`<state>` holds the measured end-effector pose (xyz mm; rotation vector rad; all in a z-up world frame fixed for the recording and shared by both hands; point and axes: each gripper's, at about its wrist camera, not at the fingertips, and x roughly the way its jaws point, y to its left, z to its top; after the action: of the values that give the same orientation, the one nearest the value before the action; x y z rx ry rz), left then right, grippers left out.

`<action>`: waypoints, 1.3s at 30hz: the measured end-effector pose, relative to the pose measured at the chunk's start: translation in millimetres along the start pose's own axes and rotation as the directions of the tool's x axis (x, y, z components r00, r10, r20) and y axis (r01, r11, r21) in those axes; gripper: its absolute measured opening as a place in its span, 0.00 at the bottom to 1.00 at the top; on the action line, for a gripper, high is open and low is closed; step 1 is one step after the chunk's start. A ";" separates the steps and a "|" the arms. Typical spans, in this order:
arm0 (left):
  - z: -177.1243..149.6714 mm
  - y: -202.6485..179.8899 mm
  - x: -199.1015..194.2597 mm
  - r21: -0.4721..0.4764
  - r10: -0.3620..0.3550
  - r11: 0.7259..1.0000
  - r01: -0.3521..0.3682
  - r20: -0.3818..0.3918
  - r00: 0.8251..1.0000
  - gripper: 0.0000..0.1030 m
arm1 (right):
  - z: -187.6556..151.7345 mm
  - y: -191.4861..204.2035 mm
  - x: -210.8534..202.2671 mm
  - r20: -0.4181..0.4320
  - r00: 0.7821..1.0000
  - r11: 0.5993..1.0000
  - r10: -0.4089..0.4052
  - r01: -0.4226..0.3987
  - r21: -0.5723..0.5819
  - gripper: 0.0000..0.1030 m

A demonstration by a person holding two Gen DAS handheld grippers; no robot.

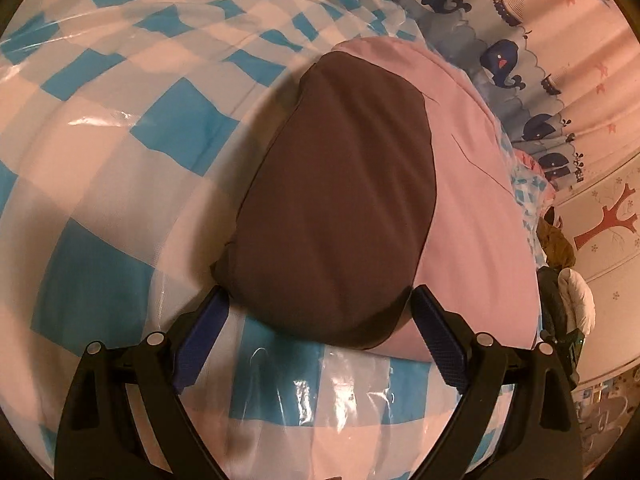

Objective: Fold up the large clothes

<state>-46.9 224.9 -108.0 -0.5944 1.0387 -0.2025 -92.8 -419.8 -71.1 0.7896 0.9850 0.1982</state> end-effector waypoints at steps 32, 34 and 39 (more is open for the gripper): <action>-11.9 -15.4 -39.2 0.074 -0.068 0.995 0.063 0.074 0.995 0.24 | -16.6 55.2 -58.6 -0.016 0.964 0.929 0.265 -0.260 -0.265 0.32; -29.4 -19.9 -50.7 0.093 -0.054 0.994 0.050 0.039 0.998 0.26 | -26.1 54.7 -77.6 -0.029 0.964 0.923 0.266 -0.263 -0.280 0.32; -39.4 -2.9 -61.1 0.034 0.067 0.997 -0.065 -0.036 0.997 0.53 | -46.0 13.0 -85.3 -0.038 0.997 0.971 0.060 -0.067 -0.230 0.48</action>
<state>-111.1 234.3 -75.1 -0.5280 1.0876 -0.1725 -175.2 -428.8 -19.2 0.6057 0.9464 0.3752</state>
